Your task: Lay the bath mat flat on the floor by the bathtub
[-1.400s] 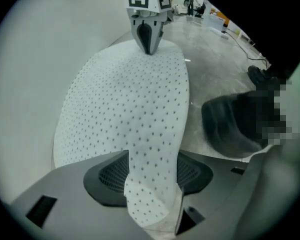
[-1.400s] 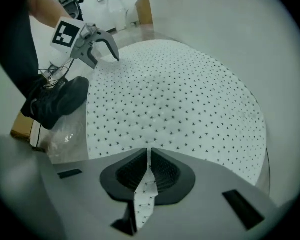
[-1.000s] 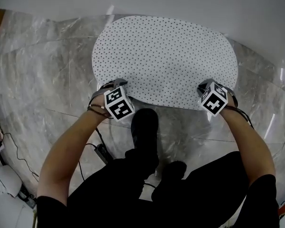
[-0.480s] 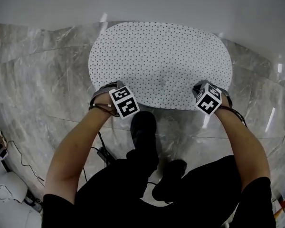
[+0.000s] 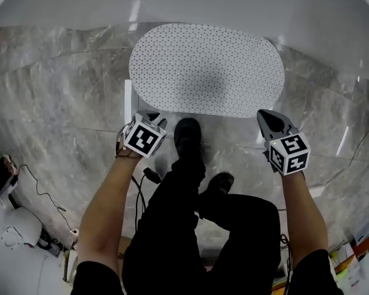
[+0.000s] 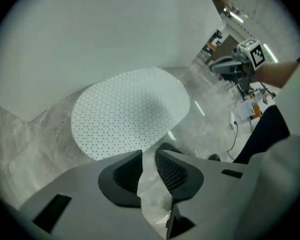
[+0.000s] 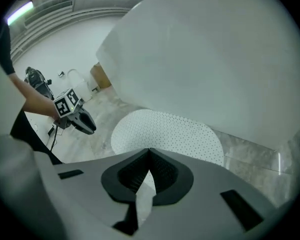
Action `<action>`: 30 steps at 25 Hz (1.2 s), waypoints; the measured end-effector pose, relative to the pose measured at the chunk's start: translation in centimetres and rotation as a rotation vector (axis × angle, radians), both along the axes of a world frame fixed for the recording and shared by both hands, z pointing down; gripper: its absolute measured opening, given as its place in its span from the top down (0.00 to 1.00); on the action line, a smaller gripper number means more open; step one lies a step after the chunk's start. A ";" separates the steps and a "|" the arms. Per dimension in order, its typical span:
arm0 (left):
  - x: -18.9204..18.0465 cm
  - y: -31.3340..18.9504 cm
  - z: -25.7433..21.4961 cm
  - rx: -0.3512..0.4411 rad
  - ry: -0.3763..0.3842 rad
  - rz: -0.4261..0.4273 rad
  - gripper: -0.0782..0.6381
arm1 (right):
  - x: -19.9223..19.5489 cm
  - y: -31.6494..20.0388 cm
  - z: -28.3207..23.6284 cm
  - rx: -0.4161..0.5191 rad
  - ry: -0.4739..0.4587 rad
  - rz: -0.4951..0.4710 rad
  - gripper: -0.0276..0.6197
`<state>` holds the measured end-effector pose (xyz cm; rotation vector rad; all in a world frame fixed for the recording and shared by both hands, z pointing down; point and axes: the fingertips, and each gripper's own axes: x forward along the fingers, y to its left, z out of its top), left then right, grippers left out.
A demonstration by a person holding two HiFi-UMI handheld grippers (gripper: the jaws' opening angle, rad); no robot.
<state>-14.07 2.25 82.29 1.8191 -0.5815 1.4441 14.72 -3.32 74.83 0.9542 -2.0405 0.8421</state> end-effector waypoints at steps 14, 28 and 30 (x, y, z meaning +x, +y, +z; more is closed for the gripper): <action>2.4 -9.5 -41.4 0.383 0.231 -0.284 0.82 | -10.9 -2.8 -36.1 0.086 -0.073 -0.096 0.93; 3.9 -11.4 -65.7 0.597 0.291 -0.156 0.84 | -11.1 -4.5 -61.3 0.282 -0.175 0.012 0.93; 5.2 -11.0 -67.5 0.612 0.293 -0.151 0.84 | -10.1 -3.9 -62.4 0.294 -0.191 0.015 0.93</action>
